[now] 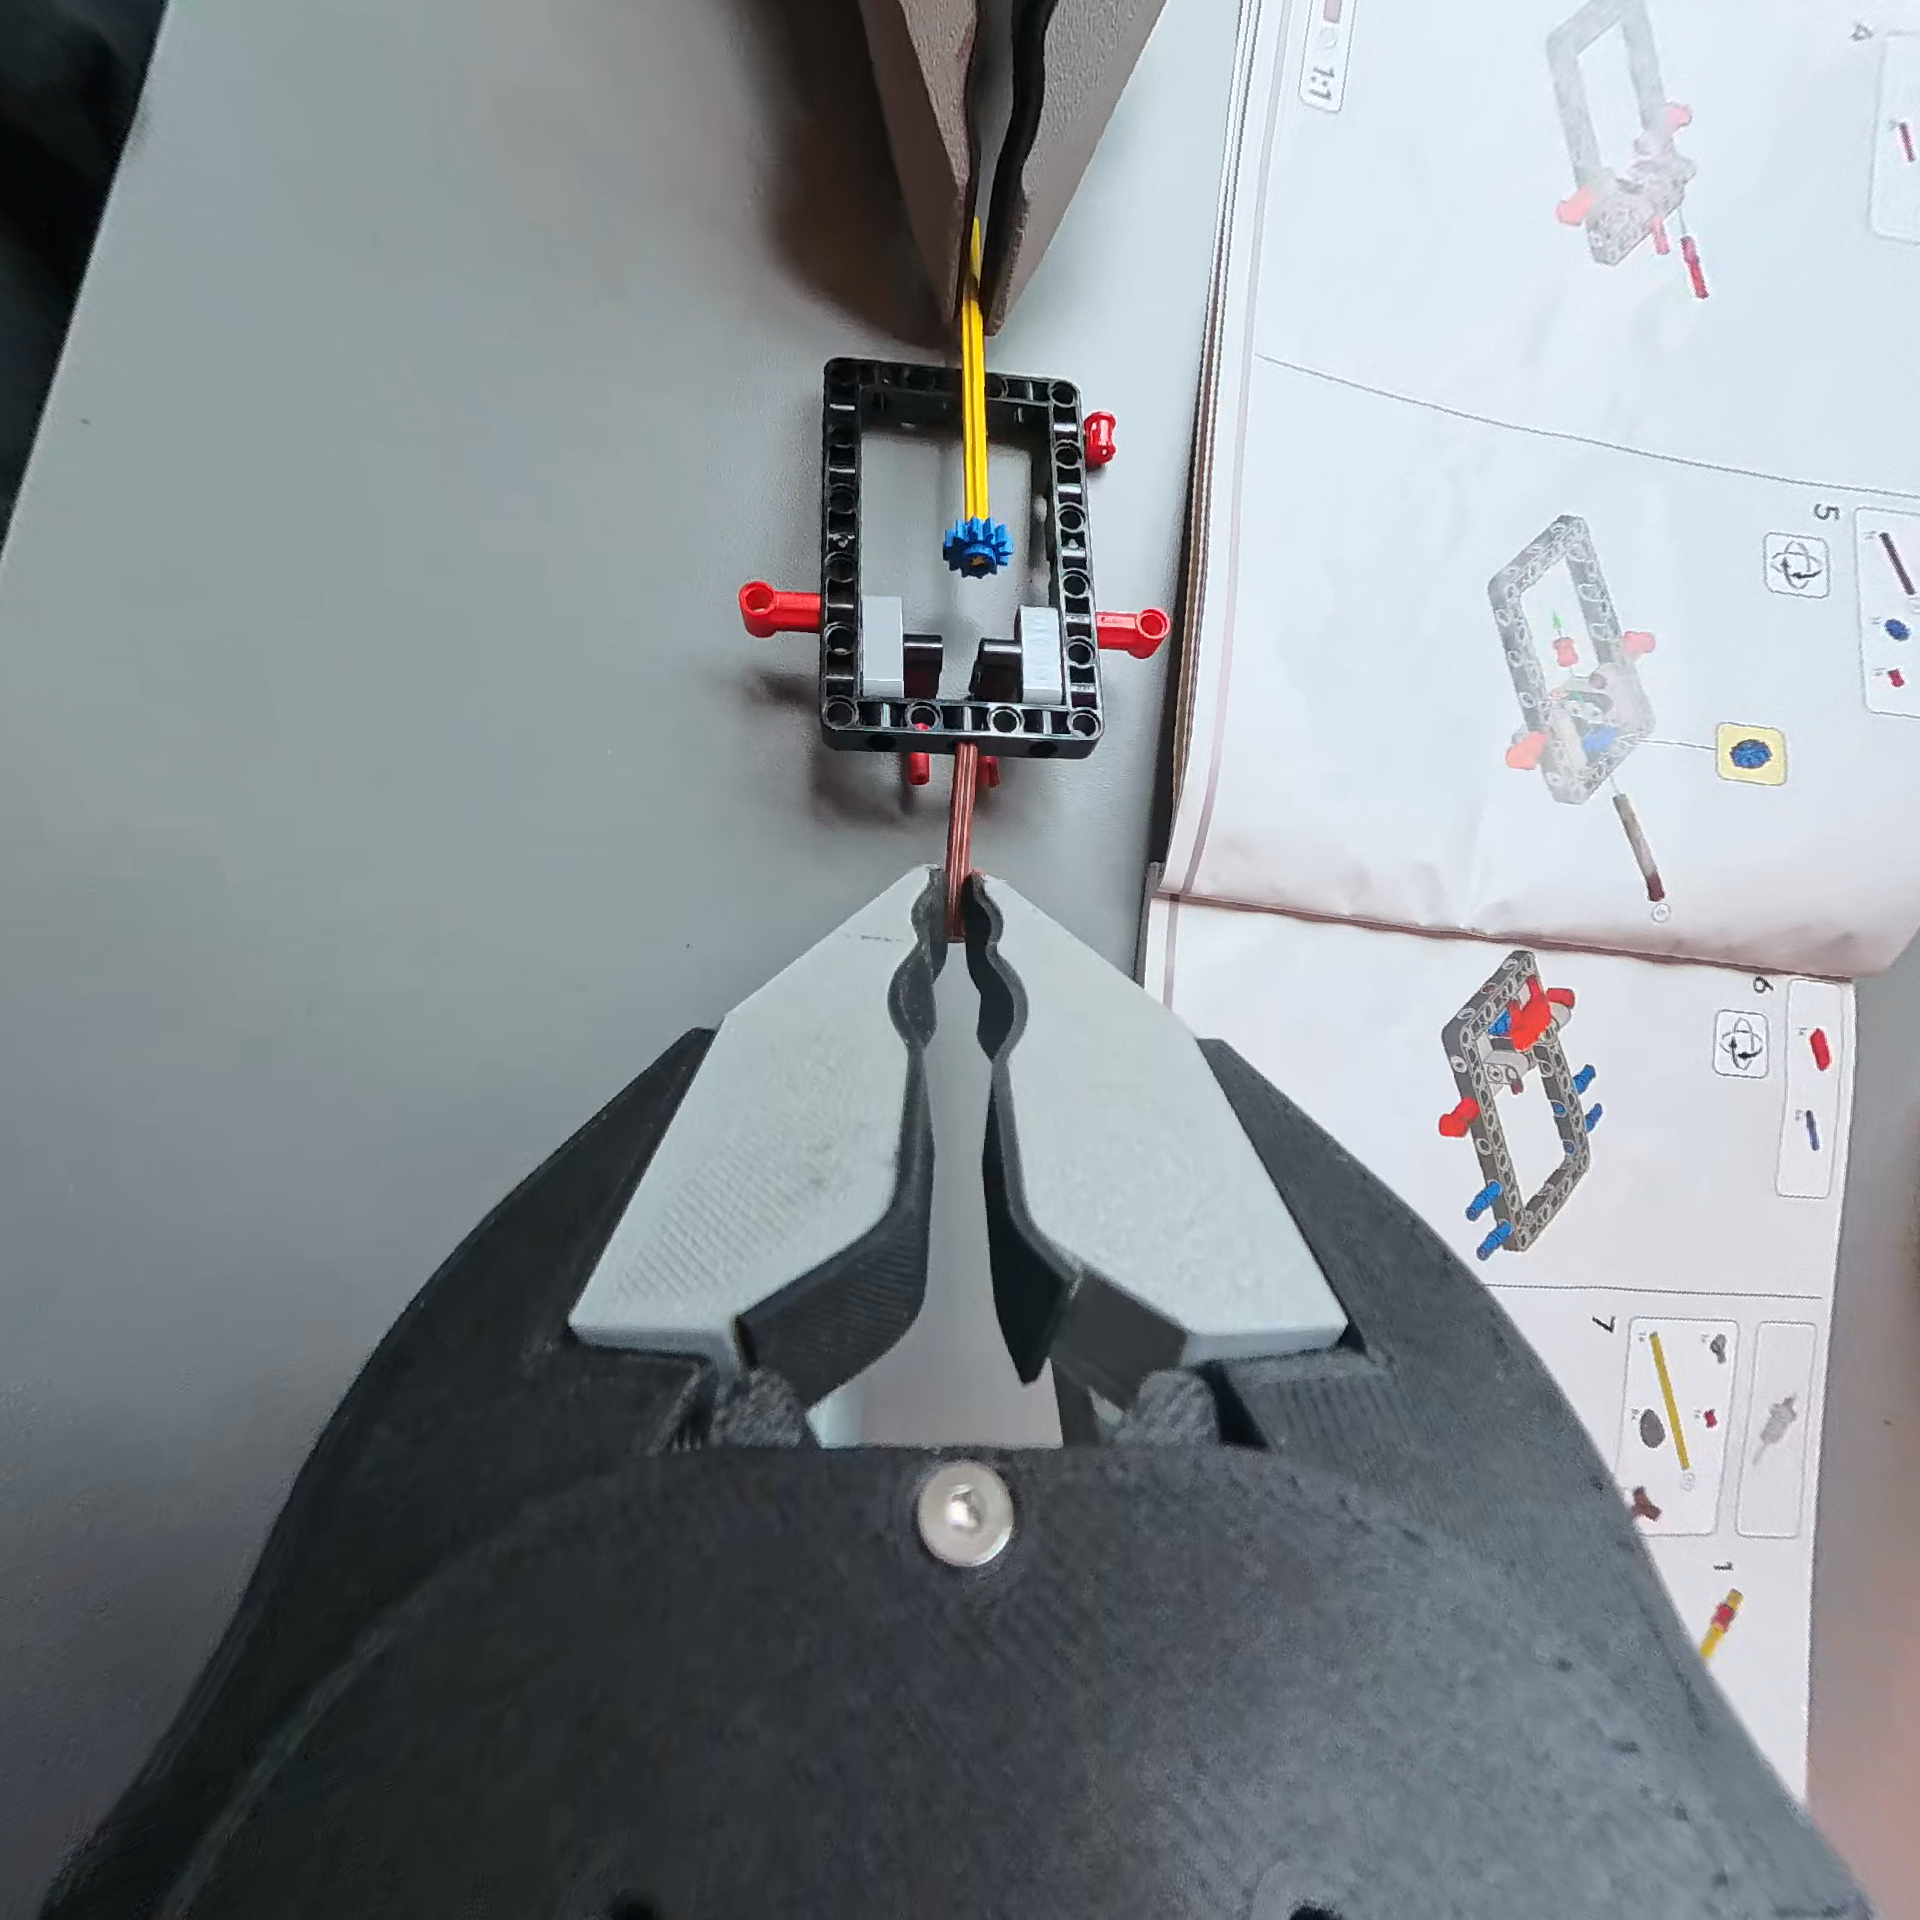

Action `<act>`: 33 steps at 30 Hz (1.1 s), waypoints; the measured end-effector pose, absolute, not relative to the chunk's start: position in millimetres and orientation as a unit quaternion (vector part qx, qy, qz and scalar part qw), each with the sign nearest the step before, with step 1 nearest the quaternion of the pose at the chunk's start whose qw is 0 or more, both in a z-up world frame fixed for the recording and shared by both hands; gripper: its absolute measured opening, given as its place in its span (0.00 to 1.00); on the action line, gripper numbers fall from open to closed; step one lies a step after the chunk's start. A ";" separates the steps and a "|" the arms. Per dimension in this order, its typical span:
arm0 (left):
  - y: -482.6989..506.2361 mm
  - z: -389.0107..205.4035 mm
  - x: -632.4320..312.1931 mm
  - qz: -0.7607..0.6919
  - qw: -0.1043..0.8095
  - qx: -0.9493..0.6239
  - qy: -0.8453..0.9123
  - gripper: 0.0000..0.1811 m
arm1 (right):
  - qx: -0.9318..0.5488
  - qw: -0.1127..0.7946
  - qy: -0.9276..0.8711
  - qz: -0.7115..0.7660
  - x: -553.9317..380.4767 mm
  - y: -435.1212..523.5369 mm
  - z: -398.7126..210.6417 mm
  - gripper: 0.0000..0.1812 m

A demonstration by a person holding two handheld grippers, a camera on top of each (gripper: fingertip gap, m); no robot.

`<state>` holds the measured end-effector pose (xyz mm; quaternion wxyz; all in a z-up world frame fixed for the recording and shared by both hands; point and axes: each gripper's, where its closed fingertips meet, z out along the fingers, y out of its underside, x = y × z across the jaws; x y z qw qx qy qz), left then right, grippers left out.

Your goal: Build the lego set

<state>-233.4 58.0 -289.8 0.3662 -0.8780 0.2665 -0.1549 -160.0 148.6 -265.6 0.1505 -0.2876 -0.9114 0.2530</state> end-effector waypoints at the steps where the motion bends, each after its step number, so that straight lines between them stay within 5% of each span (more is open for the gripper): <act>1: 58.0 -289.9 -233.5 -0.154 0.366 -0.878 0.267 0.02 | -0.286 0.148 -0.913 0.249 -159.9 148.6 -266.5 0.00; 33: 57.8 -289.9 -233.2 -0.151 0.367 -0.877 0.271 0.02 | -0.272 0.122 -0.921 0.251 -163.7 137.8 -269.4 0.00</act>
